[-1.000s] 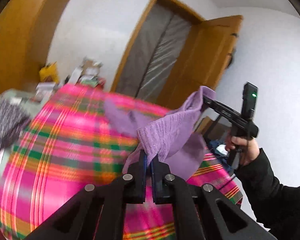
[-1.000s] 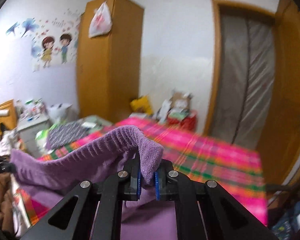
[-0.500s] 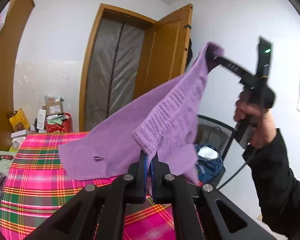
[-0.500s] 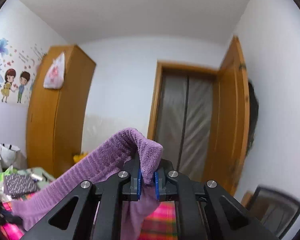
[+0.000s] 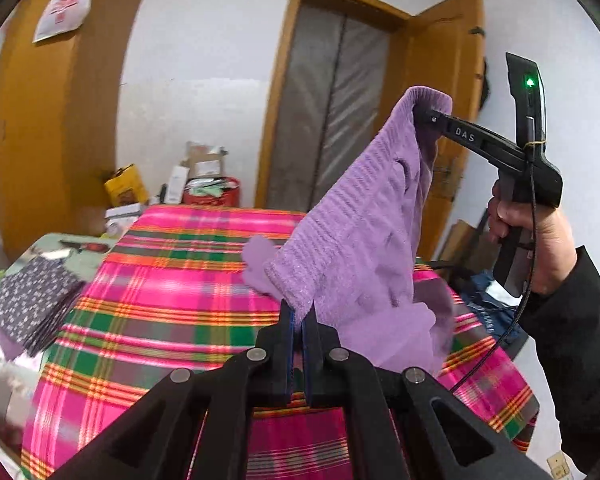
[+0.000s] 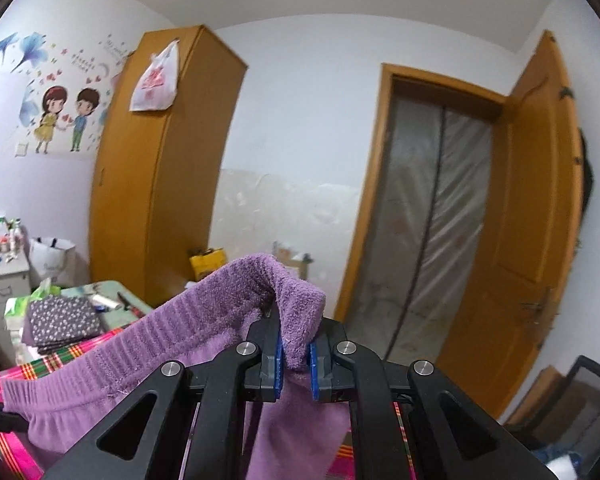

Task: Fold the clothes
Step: 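Raise the pants off the bed by the waistband with both tools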

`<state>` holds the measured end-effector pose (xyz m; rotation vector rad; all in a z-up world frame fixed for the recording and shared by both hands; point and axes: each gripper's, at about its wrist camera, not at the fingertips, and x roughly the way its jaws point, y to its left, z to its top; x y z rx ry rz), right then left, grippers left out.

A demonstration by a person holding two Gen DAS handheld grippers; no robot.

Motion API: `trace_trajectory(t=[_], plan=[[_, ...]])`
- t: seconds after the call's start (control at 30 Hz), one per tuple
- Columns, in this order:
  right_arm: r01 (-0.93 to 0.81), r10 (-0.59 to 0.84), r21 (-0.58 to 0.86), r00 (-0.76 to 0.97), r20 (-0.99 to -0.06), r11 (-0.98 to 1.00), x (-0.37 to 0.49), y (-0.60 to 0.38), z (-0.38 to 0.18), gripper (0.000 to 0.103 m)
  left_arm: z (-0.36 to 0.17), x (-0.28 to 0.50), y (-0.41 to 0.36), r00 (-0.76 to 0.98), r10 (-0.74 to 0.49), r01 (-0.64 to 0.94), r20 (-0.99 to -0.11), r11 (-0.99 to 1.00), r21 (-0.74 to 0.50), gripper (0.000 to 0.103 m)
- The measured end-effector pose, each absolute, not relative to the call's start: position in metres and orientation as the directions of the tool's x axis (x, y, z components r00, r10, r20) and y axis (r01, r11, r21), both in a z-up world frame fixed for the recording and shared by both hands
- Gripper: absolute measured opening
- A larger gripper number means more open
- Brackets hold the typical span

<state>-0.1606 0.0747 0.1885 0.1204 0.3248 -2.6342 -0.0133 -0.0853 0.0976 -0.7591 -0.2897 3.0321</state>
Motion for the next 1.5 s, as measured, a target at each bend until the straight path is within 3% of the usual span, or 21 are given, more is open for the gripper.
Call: trace_trajectory(t=[0.73,1.0,1.3,1.5], plan=[[0.690,-0.638,-0.293,-0.723,-0.263,-0.661,-0.213,-0.129,0.157,0.009,0.069,0.004,-0.206,-0.828,-0.179,0.344,-0.532,-0.911,-0.228,0.003],[0.765,-0.672,-0.280,-0.644,-0.365,-0.581,-0.233,-0.208,0.117,0.009,0.044,0.010,-0.273,-0.763,-0.267,0.477,-0.588,-0.847,-0.234,0.003],[0.813,-0.617,-0.281,-0.574,-0.538,-0.510,-0.259,-0.293,0.044,0.009,-0.002,0.007,-0.320,-0.688,-0.262,0.548,-0.677,-0.799,-0.247,0.003],[0.835,-0.598,-0.260,-0.533,-0.598,-0.485,-0.265,-0.332,0.009,0.009,-0.019,0.011,-0.340,-0.653,-0.274,0.592,-0.706,-0.766,-0.250,0.003]])
